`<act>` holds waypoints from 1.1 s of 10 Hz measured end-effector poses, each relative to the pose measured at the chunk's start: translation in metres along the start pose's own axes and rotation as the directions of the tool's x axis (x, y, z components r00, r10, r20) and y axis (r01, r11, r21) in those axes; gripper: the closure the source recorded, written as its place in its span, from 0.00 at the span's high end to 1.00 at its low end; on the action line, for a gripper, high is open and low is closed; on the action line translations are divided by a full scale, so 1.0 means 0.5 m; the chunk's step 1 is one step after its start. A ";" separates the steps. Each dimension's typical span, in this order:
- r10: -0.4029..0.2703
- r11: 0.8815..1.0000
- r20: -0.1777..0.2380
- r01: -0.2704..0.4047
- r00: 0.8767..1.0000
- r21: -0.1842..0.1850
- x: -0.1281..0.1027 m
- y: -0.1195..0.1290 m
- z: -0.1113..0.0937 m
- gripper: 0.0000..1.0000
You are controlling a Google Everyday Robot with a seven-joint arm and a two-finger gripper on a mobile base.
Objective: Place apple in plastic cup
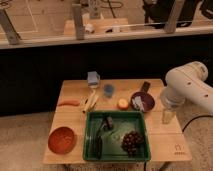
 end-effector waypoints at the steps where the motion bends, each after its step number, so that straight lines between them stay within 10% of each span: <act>1: 0.000 1.000 0.000 0.000 1.000 0.000 0.000 0.000 0.000 0.80; 5: -0.082 0.996 0.051 0.081 0.995 0.030 -0.025 -0.047 0.005 0.80; 9: -0.226 0.974 0.203 0.218 0.953 0.061 -0.135 -0.184 0.032 0.80; 11: -0.236 0.972 0.214 0.228 0.948 0.059 -0.142 -0.194 0.037 0.80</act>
